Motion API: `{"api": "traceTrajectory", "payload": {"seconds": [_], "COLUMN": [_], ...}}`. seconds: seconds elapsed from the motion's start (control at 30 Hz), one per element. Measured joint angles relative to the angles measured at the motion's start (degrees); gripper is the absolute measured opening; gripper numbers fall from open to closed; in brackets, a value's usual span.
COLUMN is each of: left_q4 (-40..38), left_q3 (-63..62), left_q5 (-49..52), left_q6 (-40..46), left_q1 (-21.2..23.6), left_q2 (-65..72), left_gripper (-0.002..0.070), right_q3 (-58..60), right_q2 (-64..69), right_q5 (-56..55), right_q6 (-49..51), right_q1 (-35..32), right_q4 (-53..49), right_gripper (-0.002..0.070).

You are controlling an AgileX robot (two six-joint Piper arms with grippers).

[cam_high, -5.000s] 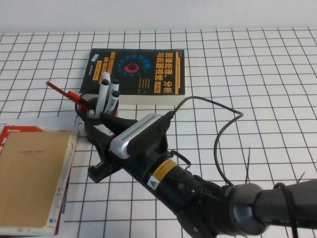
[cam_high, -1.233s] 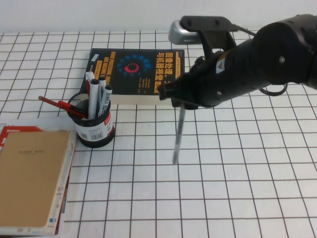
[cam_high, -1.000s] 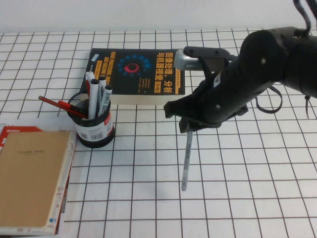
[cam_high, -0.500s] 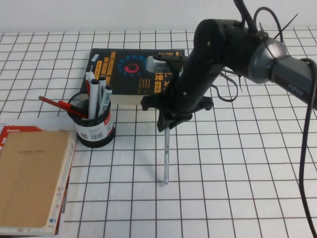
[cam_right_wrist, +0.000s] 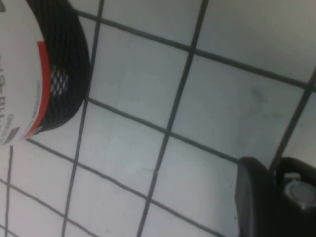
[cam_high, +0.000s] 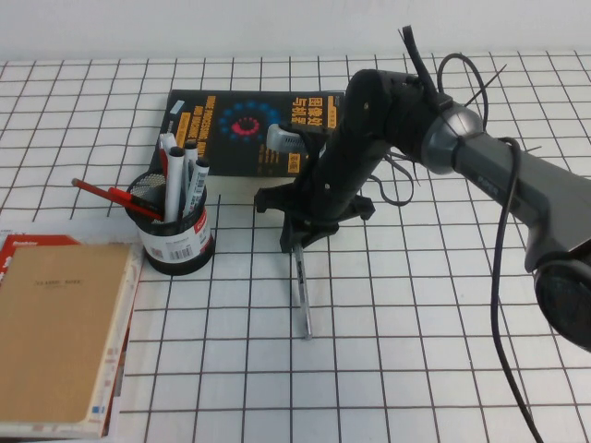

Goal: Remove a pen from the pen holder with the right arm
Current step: 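Take a marker out of the pen holder and lay it on the table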

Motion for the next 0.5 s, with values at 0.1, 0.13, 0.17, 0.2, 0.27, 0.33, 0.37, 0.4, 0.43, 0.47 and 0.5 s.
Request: {"api": "traceTrajectory", "payload": {"seconds": [0.1, 0.13, 0.17, 0.2, 0.27, 0.33, 0.37, 0.4, 0.43, 0.47, 0.5], "left_q4": [0.00, 0.00, 0.00, 0.00, 0.00, 0.00, 0.00, 0.00, 0.00, 0.00, 0.00], "left_q3": [0.00, 0.00, 0.00, 0.00, 0.00, 0.00, 0.00, 0.00, 0.00, 0.00, 0.00], "left_q5": [0.00, 0.00, 0.00, 0.00, 0.00, 0.00, 0.00, 0.00, 0.00, 0.00, 0.00], "left_q6": [0.00, 0.00, 0.00, 0.00, 0.00, 0.00, 0.00, 0.00, 0.00, 0.00, 0.00], "left_q1": [0.00, 0.00, 0.00, 0.00, 0.00, 0.00, 0.00, 0.00, 0.00, 0.00, 0.00], "left_q2": [0.00, 0.00, 0.00, 0.00, 0.00, 0.00, 0.00, 0.00, 0.00, 0.00, 0.00], "left_gripper": [-0.0004, -0.0004, -0.0004, -0.0004, -0.0004, -0.0005, -0.0005, -0.0004, -0.0004, -0.0004, -0.0004], "right_q3": [0.00, 0.00, 0.00, 0.00, -0.15, -0.14, -0.14, -0.14, -0.14, -0.14, -0.03], "right_q2": [0.53, 0.75, 0.76, 0.76, 0.76, 0.76, 0.64, 0.57, 0.40, 0.09, -0.41], "right_q5": [-1.09, -1.55, -1.76, -2.16, -2.43, -2.67, -2.80, -2.90, -2.90, -2.90, -2.90], "right_q6": [-0.08, -0.23, -0.23, -0.31, -0.31, -0.45, -0.45, -0.45, -0.45, -0.45, -0.45], "right_q1": [0.00, 0.00, 0.00, 0.00, 0.00, 0.00, 0.00, 0.00, 0.00, 0.00, 0.00], "right_q4": [-0.15, -0.38, -0.49, -0.39, -0.16, 0.05, 0.15, 0.04, -0.30, -0.57, -1.19], "right_gripper": [0.0069, 0.0092, 0.0123, 0.0160, 0.0240, 0.0300, 0.0322, 0.0336, 0.0344, 0.0350, 0.0355]}}
